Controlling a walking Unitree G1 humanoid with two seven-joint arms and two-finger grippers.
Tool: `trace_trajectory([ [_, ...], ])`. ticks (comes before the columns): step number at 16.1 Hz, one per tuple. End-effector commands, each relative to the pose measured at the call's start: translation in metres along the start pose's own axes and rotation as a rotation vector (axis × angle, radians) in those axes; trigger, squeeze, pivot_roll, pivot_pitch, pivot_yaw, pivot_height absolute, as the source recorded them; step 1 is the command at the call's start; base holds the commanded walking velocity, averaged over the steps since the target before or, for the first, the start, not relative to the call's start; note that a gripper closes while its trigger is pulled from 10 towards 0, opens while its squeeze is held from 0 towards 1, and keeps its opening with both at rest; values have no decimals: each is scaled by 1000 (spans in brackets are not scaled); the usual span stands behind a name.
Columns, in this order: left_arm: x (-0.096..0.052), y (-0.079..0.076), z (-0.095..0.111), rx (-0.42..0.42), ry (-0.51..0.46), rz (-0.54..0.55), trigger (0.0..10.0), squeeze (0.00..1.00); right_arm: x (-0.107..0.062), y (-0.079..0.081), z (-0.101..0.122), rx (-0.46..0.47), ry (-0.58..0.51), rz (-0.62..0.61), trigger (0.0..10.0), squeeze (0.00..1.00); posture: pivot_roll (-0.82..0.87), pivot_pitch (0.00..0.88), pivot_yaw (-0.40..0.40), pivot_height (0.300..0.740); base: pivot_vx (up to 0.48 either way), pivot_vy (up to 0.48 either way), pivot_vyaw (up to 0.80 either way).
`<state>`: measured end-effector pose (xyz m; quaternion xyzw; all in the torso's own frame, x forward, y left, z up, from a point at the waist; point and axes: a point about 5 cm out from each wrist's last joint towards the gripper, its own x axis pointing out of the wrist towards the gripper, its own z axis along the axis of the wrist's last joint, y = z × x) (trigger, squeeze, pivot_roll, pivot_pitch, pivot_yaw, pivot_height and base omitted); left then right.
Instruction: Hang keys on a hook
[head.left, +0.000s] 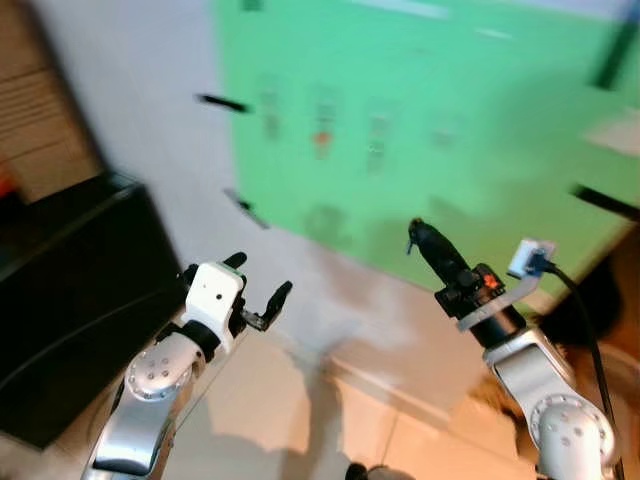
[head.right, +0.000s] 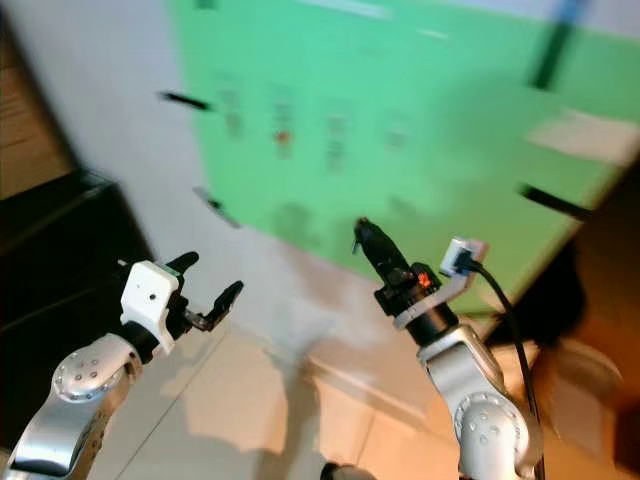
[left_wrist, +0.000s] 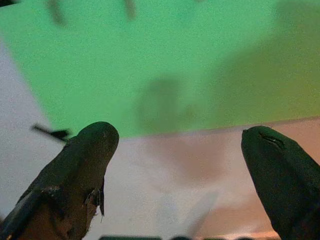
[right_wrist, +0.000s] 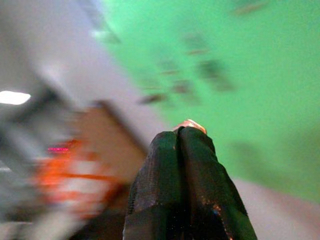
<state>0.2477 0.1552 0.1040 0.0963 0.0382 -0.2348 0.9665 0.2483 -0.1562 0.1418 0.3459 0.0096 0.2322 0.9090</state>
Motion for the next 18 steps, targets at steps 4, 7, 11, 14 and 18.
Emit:
trace_trajectory([
  [4, 14, -2, 8, 28, -30, 40, 10000, 98, 11, -17, 7, -334, -4, -223, 10000, 0, -56, 0, 25, 740, 0, 0, -800],
  [7, 15, 2, 9, 37, -40, 81, 10000, 122, 16, -12, -2, -459, 42, -188, 10000, 0, -48, 0, 17, 740, 0, 0, 0],
  [11, 14, 9, 9, 21, -40, 119, 10000, 133, 23, -12, -6, -549, 34, -212, 10000, 0, -39, 0, 4, 740, 147, 0, 0],
  [14, 15, 9, 11, 18, -42, 116, 10000, 137, 25, -17, -1, -570, -13, -281, 10000, 0, -37, 0, 3, 740, 342, 0, 0],
  [18, 16, 6, 11, 9, -40, 96, 10000, 129, 30, -12, 0, -548, -30, -227, 10000, 0, -35, 0, 5, 740, 359, 0, 384],
])
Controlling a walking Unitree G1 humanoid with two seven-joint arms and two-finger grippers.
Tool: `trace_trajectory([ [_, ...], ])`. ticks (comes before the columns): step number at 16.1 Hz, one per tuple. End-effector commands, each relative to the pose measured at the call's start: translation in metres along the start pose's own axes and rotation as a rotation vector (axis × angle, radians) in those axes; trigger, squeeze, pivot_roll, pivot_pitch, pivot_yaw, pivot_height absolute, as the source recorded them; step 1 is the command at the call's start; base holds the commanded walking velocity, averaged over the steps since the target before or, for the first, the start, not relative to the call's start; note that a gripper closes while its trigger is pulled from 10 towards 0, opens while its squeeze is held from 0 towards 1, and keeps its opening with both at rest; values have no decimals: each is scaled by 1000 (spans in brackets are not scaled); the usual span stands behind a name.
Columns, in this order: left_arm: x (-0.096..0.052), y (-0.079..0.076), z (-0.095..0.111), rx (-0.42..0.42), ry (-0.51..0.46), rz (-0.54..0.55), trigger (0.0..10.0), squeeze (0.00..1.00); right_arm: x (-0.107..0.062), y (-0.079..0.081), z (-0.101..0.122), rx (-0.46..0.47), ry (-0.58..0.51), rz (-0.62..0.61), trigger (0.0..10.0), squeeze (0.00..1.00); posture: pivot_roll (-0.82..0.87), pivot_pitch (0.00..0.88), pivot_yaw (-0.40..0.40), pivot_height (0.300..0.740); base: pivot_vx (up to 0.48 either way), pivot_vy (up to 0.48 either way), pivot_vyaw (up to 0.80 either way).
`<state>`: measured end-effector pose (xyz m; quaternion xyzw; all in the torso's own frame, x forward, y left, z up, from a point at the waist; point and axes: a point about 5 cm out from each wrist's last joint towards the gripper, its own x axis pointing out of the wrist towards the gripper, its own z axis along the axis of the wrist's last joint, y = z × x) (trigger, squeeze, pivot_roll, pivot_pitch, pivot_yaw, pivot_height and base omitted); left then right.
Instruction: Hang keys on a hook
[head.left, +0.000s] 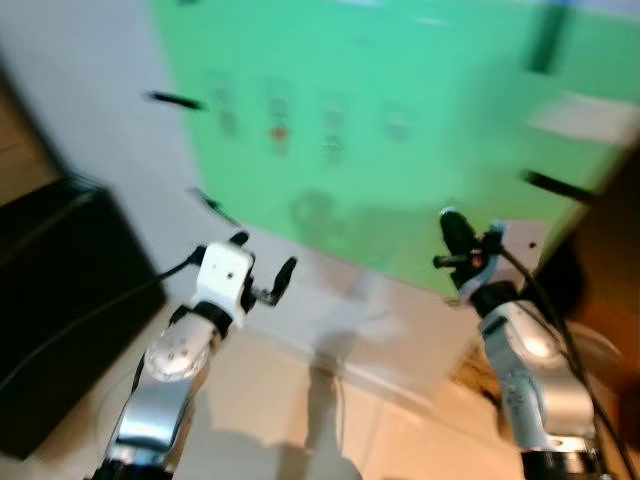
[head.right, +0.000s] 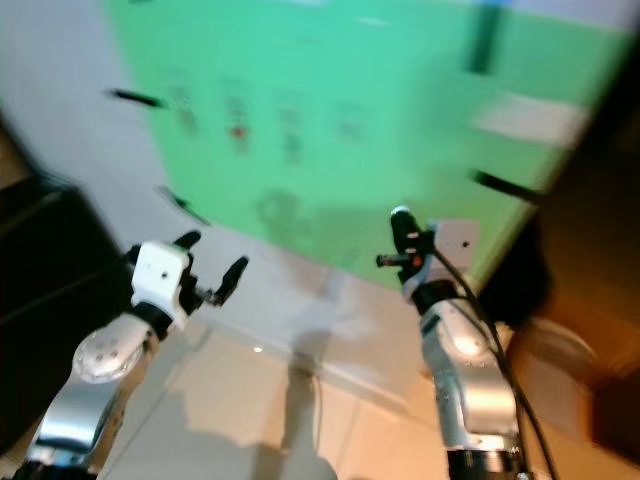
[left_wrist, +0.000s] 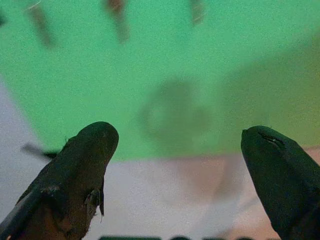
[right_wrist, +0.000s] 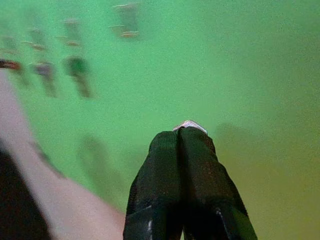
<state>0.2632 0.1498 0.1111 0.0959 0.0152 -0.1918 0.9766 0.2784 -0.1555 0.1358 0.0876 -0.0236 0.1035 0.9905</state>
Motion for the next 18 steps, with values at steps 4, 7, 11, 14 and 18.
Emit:
trace_trajectory([
  [4, 0, 2, 2, 3, 3, -13, 10000, 129, 3, 9, 2, -13, -10, 74, 10000, 0, -35, 0, 6, 740, 368, 0, 0],
  [7, 0, 2, 2, 3, 7, -28, 10000, 125, 3, 6, 4, 4, -24, 64, 10000, 0, -36, 0, 10, 740, 374, 0, 0],
  [11, 1, 2, 6, -5, -18, -59, 10000, 114, 5, 3, 14, -11, -79, 59, 10000, 0, -35, 0, 14, 740, 255, 0, 0],
  [14, -2, -1, 7, 2, -19, -131, 10000, 114, 5, 5, 26, -55, -138, 79, 10000, 0, -36, 0, 13, 740, 0, 0, 0],
  [18, -2, -2, 8, 8, -17, -163, 10000, 118, 3, 7, 27, -103, -152, 109, 10000, 0, -39, 0, 12, 740, 0, 0, 0],
])
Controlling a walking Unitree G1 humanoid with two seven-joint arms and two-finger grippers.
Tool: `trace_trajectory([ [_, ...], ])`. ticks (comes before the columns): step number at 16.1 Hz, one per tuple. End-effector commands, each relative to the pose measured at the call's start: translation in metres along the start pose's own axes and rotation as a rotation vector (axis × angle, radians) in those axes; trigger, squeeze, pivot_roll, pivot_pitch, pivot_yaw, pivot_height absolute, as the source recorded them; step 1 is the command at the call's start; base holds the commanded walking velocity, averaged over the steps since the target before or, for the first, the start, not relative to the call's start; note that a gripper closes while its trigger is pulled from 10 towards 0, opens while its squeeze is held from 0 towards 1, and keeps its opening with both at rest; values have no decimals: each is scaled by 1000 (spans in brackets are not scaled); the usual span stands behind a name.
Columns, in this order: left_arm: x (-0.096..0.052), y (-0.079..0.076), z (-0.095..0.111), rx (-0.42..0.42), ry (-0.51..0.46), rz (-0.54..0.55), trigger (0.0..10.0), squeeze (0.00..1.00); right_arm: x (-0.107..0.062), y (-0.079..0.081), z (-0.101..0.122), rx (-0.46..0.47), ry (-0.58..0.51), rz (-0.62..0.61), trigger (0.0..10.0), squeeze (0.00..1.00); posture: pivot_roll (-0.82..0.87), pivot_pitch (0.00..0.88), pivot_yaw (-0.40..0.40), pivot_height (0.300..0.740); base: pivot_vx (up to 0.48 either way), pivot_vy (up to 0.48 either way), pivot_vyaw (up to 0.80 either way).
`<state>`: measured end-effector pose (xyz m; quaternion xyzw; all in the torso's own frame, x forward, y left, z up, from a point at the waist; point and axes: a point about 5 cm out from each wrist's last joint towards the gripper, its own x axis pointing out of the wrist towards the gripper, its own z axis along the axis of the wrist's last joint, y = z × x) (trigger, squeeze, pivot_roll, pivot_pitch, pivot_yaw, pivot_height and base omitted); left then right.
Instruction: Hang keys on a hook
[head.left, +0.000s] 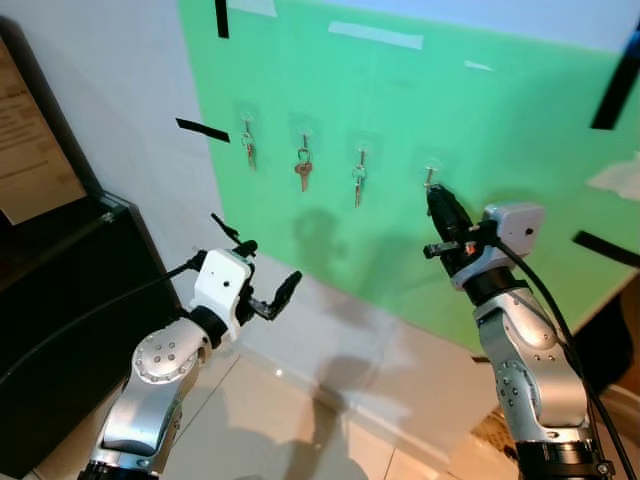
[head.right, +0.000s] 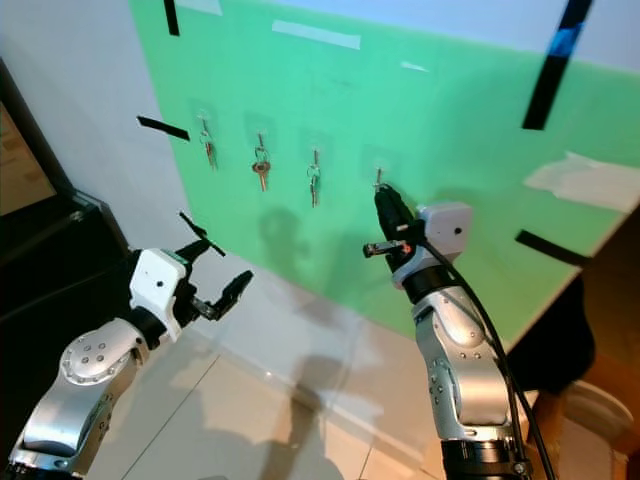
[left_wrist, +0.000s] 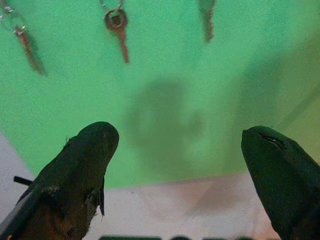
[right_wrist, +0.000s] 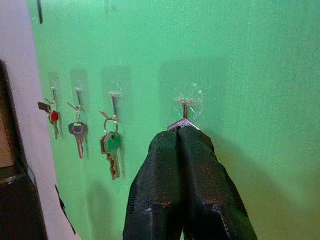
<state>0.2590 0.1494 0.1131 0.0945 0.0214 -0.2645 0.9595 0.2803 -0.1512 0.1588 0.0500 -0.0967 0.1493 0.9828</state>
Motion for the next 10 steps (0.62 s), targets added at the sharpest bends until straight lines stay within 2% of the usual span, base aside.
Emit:
trace_trajectory([
  [1, 2, 0, 5, 8, -13, -17, 10000, 118, 0, 0, 7, -20, -27, 7, 10000, 0, -38, 0, 12, 740, 0, 0, 0],
  [10, 1, -1, 6, 17, -11, -45, 10000, 122, 6, 15, 8, -28, -28, 99, 10000, 0, -31, 0, 8, 740, 0, 0, 0],
])
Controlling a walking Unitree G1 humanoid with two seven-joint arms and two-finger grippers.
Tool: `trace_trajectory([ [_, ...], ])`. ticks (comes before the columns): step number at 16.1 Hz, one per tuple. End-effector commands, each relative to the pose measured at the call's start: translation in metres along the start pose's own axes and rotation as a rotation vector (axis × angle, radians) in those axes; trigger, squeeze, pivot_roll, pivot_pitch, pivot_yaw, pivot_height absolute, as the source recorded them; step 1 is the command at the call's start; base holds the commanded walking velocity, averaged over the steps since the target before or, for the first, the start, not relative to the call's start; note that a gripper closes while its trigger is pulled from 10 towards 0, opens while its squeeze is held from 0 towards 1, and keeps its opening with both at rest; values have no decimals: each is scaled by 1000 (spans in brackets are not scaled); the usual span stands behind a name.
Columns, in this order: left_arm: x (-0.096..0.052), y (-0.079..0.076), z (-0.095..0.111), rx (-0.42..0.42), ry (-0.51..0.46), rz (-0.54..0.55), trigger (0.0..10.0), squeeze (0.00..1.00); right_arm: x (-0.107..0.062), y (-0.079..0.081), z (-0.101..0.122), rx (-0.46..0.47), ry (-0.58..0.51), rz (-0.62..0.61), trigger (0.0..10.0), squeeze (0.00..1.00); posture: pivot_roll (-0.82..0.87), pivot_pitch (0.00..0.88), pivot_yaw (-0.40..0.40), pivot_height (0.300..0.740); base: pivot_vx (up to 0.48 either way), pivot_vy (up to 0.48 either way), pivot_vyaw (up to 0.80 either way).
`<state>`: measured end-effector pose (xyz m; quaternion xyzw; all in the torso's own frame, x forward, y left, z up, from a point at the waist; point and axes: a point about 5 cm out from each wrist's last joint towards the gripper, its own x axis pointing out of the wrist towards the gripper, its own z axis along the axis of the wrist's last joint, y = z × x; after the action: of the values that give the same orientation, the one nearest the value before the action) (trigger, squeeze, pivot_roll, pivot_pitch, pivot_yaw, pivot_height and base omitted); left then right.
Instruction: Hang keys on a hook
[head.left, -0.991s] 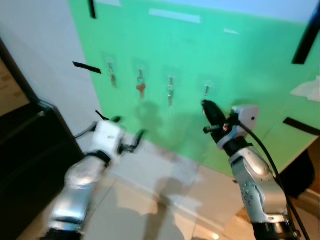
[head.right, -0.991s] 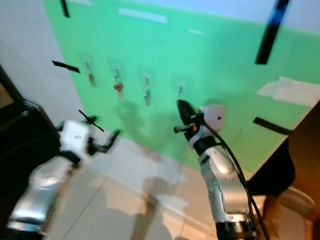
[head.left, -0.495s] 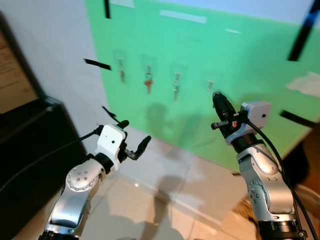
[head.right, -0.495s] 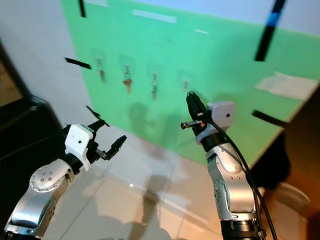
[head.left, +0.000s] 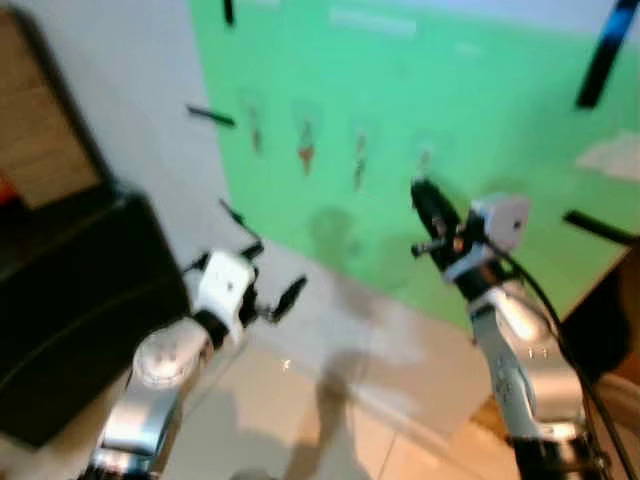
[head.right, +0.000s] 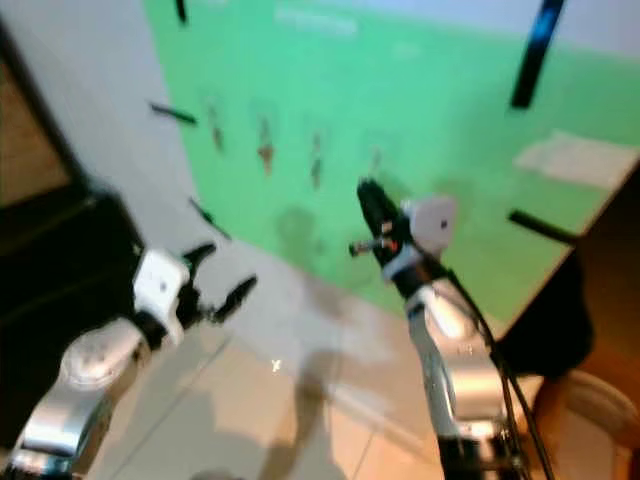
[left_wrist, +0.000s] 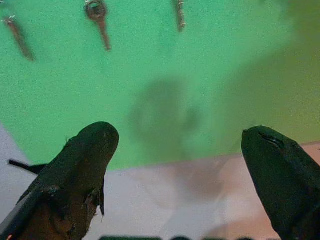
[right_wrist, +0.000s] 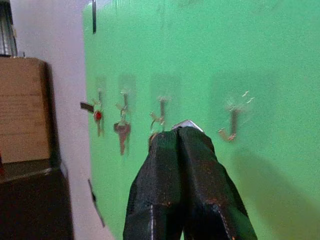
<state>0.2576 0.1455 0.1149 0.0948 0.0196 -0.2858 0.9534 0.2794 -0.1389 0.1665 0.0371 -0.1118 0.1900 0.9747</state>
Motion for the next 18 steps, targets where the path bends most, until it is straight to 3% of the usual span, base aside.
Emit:
trace_trajectory([
  [1, 0, 3, 3, 16, -3, 1, 10000, 122, 3, 3, 1, -1, 1, 17, 10000, 0, -30, 0, 8, 740, 0, 0, 0],
  [10, 2, 4, 9, 37, -18, -25, 10000, 125, 19, 2, 7, -94, -2, -8, 10000, 0, -28, 0, 20, 740, 0, 0, 0],
  [18, 5, -4, 24, -6, -91, -107, 10000, 125, 34, 2, 10, -149, 10, 3, 10000, 0, -25, 0, 18, 740, 0, 0, 0],
])
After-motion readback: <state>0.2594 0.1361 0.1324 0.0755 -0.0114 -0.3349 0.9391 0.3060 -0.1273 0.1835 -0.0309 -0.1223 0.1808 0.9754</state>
